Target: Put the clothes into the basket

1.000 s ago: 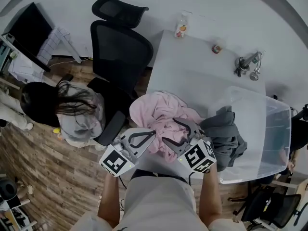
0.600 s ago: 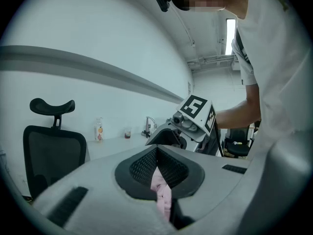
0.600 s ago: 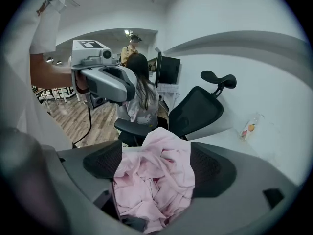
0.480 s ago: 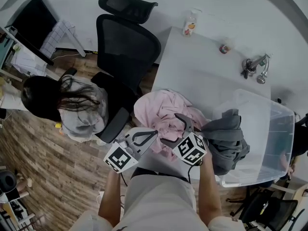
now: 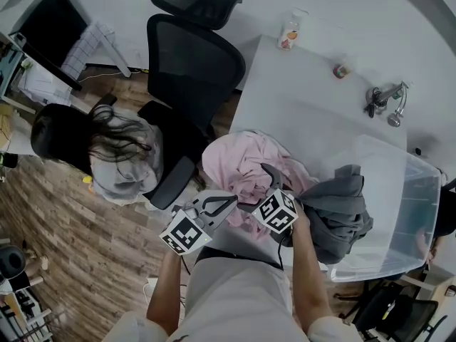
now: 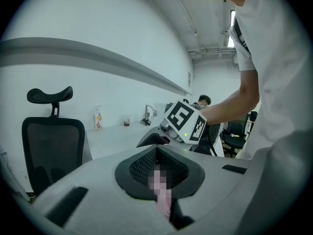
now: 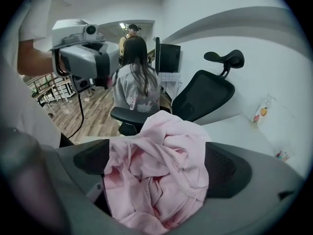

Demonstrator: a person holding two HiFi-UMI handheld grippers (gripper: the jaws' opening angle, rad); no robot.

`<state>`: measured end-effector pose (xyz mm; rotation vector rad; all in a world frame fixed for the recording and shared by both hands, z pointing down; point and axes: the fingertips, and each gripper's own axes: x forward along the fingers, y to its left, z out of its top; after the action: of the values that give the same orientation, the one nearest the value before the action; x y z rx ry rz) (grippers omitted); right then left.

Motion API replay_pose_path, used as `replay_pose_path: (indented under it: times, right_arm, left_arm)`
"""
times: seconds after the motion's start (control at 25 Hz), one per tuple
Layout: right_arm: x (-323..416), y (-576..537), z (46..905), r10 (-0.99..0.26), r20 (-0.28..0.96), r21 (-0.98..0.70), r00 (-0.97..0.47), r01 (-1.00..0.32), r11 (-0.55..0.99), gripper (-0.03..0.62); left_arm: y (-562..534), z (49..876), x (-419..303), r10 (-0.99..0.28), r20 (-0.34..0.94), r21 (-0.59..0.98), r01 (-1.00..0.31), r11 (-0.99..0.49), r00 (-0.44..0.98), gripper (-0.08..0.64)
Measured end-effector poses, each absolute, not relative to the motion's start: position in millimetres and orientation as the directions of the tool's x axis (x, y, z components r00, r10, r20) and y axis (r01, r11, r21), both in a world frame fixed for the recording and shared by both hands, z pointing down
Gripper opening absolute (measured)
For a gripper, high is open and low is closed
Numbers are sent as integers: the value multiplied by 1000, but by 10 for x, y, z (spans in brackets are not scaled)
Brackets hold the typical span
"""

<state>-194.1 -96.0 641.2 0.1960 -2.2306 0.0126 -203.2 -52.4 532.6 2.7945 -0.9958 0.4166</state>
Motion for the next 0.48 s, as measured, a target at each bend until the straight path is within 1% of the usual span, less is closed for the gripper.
replay_pose_path:
  times: [0.12, 0.32, 0.48]
  right_arm:
    - [-1964, -1001, 6559, -125, 793, 49, -597, -141, 989, 577]
    - [-2033, -1123, 6697, -145, 793, 66, -592, -152, 986, 577]
    - [-2036, -1237, 6909, -147, 815, 71, -560, -155, 985, 578]
  left_arm:
    - [-536, 5362, -2036, -594, 307, 55, -637, -769, 743, 3]
    - [-568, 5432, -2065, -591, 309, 68, -637, -768, 745, 3]
    - [-597, 5472, -2067, -586, 311, 78, -634, -769, 748, 3]
